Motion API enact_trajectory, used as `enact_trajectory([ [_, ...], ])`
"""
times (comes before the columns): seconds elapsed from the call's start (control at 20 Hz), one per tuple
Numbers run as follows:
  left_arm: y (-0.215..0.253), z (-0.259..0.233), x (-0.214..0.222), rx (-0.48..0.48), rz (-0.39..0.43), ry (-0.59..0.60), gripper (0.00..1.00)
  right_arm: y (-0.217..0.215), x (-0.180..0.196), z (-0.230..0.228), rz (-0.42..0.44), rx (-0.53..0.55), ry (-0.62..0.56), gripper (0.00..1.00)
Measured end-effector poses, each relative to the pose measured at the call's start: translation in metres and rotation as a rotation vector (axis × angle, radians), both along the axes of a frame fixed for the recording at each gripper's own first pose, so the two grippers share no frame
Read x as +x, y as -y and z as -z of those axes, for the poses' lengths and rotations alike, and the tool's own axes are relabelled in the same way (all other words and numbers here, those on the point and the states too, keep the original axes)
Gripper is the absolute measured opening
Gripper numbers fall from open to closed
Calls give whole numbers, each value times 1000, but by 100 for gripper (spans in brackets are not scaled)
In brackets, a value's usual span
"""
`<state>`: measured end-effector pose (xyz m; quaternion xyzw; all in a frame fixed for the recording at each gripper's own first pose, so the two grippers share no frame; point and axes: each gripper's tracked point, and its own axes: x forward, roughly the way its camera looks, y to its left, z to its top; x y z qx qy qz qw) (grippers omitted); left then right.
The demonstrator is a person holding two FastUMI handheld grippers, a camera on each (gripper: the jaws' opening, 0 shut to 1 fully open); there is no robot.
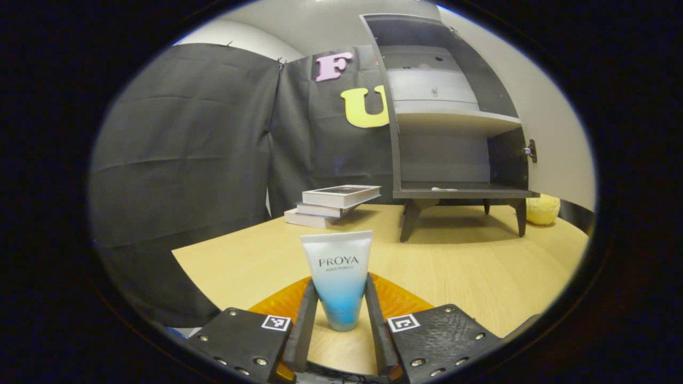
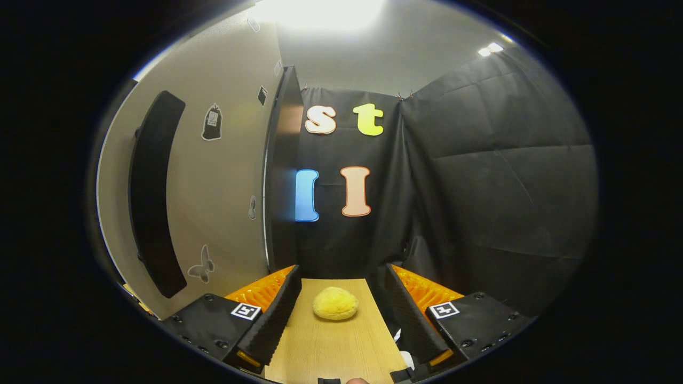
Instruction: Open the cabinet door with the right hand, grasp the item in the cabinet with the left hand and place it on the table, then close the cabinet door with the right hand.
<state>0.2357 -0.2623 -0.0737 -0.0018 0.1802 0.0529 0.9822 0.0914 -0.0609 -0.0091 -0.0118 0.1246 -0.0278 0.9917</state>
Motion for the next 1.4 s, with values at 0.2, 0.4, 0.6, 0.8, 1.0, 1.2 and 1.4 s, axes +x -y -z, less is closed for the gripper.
enact_trajectory([
  [0.2,-1,2,-1,-9,-14,-21,54,0,4,-1,-10,-2,6,98],
  [0.4,-1,-19,4,38,-7,-8,87,5,5,-1,-9,10,10,98],
  [0.6,-3,-78,9,62,-11,28,87,14,5,-11,-5,51,32,98],
  [0.8,-9,-163,19,69,-18,85,87,9,10,-23,-38,114,35,98],
  [1.0,-15,-225,33,72,-27,131,87,3,3,-39,-42,109,56,98],
  [1.2,-15,-273,48,54,15,171,87,-6,-11,-52,-11,112,54,98],
  [1.4,-18,-305,65,52,99,221,87,-17,-33,-65,53,94,65,92],
])
